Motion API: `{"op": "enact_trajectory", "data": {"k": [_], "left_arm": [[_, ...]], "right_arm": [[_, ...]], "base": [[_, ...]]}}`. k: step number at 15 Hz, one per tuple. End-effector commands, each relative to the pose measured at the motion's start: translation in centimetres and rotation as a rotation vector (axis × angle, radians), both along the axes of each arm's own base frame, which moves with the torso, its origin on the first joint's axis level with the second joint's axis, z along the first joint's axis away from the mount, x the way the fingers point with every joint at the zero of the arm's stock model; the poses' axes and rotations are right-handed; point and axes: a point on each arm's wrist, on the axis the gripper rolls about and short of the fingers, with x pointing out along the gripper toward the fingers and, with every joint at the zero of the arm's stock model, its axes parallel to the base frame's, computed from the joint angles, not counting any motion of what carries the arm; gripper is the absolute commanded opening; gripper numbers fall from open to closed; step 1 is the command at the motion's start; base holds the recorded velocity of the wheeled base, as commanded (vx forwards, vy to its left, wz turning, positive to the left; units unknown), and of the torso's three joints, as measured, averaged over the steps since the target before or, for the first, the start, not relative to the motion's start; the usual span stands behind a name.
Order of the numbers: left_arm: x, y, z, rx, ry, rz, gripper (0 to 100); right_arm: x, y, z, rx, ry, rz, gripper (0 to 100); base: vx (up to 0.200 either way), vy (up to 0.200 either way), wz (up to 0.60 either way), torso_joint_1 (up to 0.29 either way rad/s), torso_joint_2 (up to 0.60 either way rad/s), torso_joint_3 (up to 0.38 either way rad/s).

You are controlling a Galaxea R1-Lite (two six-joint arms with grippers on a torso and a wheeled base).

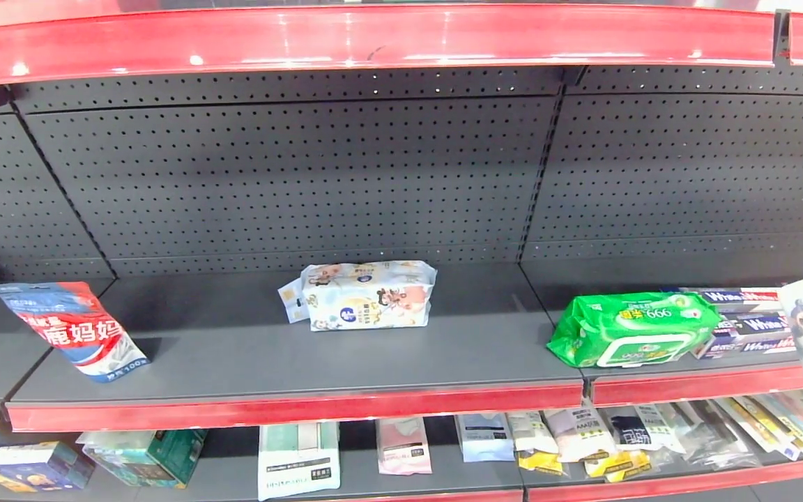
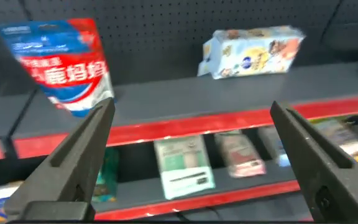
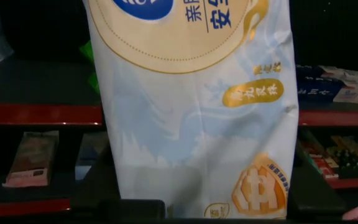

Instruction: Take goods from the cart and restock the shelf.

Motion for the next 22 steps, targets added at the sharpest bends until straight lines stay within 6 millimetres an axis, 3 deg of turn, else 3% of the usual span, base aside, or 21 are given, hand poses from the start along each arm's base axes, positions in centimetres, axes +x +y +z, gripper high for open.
{"op": "enact_trajectory", "data": {"k": [1, 2, 5, 6, 9, 10, 12, 13, 14, 16, 20, 22], "left_arm": [[6.0, -0.2, 5.6, -0.085, 0.198, 0.008, 100], [10.3, -0.3, 5.7, -0.056, 0.278, 0.041, 100], [13.1, -0.5, 5.1, 0.017, 0.290, -0.048, 100], [14.6, -0.2, 4.3, 0.044, 0.328, -0.148, 100], [19.6, 1.3, 2.3, 0.139, 0.363, -0.227, 100], [22.6, 2.3, 0.8, 0.163, 0.355, -0.262, 100], [26.8, 2.3, -0.5, 0.175, 0.292, -0.403, 100], [28.1, 1.9, -0.5, 0.200, 0.278, -0.434, 100], [31.3, 2.0, -0.8, 0.231, 0.254, -0.475, 100], [35.0, 1.7, -1.6, 0.228, 0.202, -0.603, 100], [36.7, -0.8, -5.5, 0.194, 0.261, -0.756, 100], [37.6, -0.9, -6.7, 0.215, 0.254, -0.786, 100]], "right_arm": [[-0.3, 0.0, -0.2, -0.002, -0.025, -0.010, 0], [-0.7, 0.1, -0.6, -0.006, -0.055, -0.013, 0], [-0.6, 0.1, -0.8, -0.002, -0.040, -0.007, 0], [-0.4, 0.1, -0.8, -0.001, -0.023, 0.007, 0], [-0.1, 0.0, -1.0, -0.002, 0.009, 0.010, 0], [-0.1, 0.0, -1.0, -0.003, 0.014, 0.006, 0], [0.0, 0.0, -1.5, -0.025, 0.048, -0.002, 0], [0.0, 0.0, -1.5, -0.040, 0.064, -0.003, 0], [-0.2, 0.0, -1.4, -0.051, 0.081, -0.007, 0], [-0.3, 0.0, -1.7, -0.072, 0.088, -0.006, 0], [-0.3, 0.0, -2.2, -0.110, 0.111, -0.015, 0], [-0.2, 0.0, -2.5, -0.114, 0.123, -0.015, 0]], "base": [[0.000, 0.000, 0.00, 0.000, 0.00, 0.000], [0.000, 0.000, 0.00, 0.000, 0.00, 0.000], [0.000, 0.000, 0.00, 0.000, 0.00, 0.000], [0.000, 0.000, 0.00, 0.000, 0.00, 0.000], [0.000, 0.000, 0.00, 0.000, 0.00, 0.000], [0.000, 0.000, 0.00, 0.000, 0.00, 0.000], [0.000, 0.000, 0.00, 0.000, 0.00, 0.000], [0.000, 0.000, 0.00, 0.000, 0.00, 0.000], [0.000, 0.000, 0.00, 0.000, 0.00, 0.000], [0.000, 0.000, 0.00, 0.000, 0.00, 0.000], [0.000, 0.000, 0.00, 0.000, 0.00, 0.000], [0.000, 0.000, 0.00, 0.000, 0.00, 0.000]]}}
